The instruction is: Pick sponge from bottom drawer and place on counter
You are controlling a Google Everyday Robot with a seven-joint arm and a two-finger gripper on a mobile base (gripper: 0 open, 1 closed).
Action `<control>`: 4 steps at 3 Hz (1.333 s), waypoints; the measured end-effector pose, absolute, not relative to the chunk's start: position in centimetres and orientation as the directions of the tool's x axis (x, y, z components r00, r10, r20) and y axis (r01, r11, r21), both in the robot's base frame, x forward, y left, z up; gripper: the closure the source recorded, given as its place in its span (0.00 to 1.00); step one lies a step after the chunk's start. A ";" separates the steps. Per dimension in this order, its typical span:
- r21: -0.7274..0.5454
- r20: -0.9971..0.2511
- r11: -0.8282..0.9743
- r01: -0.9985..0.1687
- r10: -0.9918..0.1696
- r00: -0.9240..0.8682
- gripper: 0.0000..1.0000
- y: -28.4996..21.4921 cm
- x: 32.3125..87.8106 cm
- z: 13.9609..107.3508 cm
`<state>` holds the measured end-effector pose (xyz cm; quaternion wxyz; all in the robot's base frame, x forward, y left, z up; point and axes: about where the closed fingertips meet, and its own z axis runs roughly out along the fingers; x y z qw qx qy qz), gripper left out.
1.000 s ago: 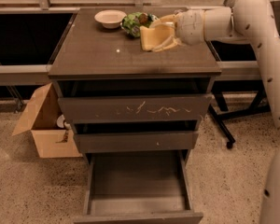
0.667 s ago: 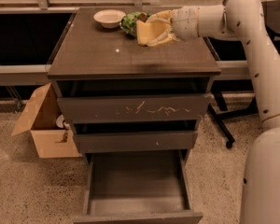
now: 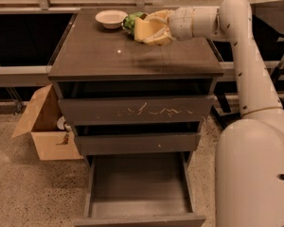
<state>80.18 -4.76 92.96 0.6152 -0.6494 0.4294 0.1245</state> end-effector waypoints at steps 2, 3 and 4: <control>-0.589 -0.780 0.184 -0.787 -0.383 0.494 0.01 -5.1 81.9 90.5; -0.564 -0.798 0.195 -0.803 -0.379 0.468 0.00 -5.3 82.3 89.9; -0.564 -0.798 0.196 -0.803 -0.379 0.468 0.00 -5.4 82.3 89.9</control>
Offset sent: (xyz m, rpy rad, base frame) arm 0.0327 -0.0177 -0.0285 0.0688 0.1755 -0.0582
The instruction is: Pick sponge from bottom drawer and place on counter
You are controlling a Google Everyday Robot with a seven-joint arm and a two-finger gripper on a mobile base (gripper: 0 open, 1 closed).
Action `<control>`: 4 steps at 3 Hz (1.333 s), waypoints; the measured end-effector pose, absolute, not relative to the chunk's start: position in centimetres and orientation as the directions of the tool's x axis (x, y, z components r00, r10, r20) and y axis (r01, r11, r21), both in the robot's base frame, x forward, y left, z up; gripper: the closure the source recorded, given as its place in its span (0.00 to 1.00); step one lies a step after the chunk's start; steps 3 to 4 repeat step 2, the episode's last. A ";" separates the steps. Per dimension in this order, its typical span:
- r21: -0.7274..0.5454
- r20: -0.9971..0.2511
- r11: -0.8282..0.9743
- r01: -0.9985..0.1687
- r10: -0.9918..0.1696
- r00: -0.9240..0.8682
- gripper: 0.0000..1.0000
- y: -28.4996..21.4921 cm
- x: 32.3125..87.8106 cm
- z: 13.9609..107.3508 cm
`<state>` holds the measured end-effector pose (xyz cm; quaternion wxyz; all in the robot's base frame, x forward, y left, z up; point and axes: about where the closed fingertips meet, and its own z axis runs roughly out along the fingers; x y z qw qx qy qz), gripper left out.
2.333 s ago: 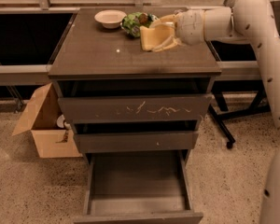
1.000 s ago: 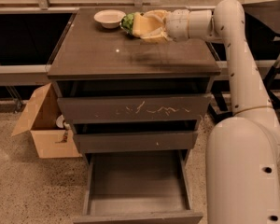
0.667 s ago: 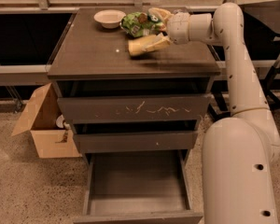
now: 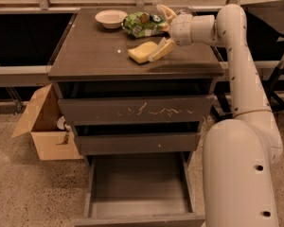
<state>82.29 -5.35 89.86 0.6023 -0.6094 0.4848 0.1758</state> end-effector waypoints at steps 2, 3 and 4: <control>-0.667 -0.731 0.304 -0.680 -0.441 0.520 0.00 -11.3 78.6 95.0; -0.667 -0.731 0.304 -0.680 -0.441 0.520 0.00 -11.3 78.6 95.0; -0.667 -0.731 0.304 -0.680 -0.441 0.520 0.00 -11.3 78.6 95.0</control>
Offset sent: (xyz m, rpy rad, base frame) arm -0.0964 -0.0772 0.0546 0.0033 -0.2001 -0.2089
